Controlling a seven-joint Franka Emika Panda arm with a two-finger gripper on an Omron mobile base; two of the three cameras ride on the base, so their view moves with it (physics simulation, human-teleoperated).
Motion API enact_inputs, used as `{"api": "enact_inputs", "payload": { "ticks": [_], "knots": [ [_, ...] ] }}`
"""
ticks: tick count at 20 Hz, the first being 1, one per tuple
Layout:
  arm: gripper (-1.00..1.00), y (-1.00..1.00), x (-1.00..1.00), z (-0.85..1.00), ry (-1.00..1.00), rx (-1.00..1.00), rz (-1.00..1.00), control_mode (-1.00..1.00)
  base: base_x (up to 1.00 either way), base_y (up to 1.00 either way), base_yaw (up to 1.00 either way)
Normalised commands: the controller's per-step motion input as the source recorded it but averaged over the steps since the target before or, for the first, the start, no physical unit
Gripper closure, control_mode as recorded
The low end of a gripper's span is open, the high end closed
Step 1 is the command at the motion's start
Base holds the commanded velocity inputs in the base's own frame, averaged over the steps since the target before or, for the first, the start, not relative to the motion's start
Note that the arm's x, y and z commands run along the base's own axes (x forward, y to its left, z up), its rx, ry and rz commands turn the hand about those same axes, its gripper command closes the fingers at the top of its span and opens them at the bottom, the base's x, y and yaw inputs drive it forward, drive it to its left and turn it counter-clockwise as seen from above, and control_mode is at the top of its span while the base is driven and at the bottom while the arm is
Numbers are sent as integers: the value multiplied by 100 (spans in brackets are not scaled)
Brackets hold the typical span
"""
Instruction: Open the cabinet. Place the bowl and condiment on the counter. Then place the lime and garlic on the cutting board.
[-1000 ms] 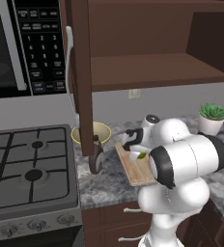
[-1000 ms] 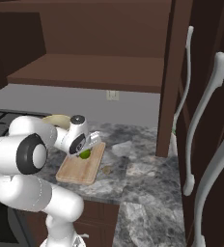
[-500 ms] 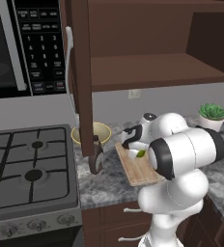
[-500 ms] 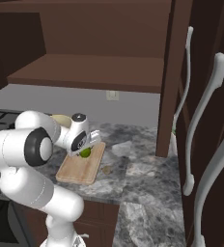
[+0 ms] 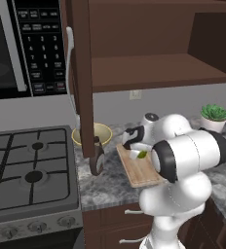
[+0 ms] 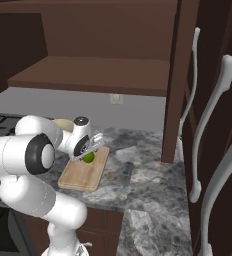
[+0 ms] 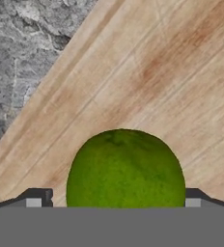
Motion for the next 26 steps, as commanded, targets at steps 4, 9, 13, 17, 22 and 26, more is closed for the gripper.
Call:
{"api": "enact_inputs", "payload": {
  "ticks": [4, 9, 13, 17, 22, 26],
  "knots": [
    [-100, 0, -27, 14, -4, 3, -5, -100, 0, 0, 0],
    [-100, 0, -32, 14, -1, 6, -8, -100, 0, 0, 0],
    [-100, 0, -27, 22, 0, 8, -9, -100, 0, 0, 0],
    [-100, 3, -7, 20, 1, 6, -10, -100, 0, 0, 0],
    [-100, 4, 0, 18, 1, 4, -9, -100, 0, 0, 0],
    [-100, -9, -9, 38, 4, 8, -13, -100, 0, 0, 0]
  ]
}}
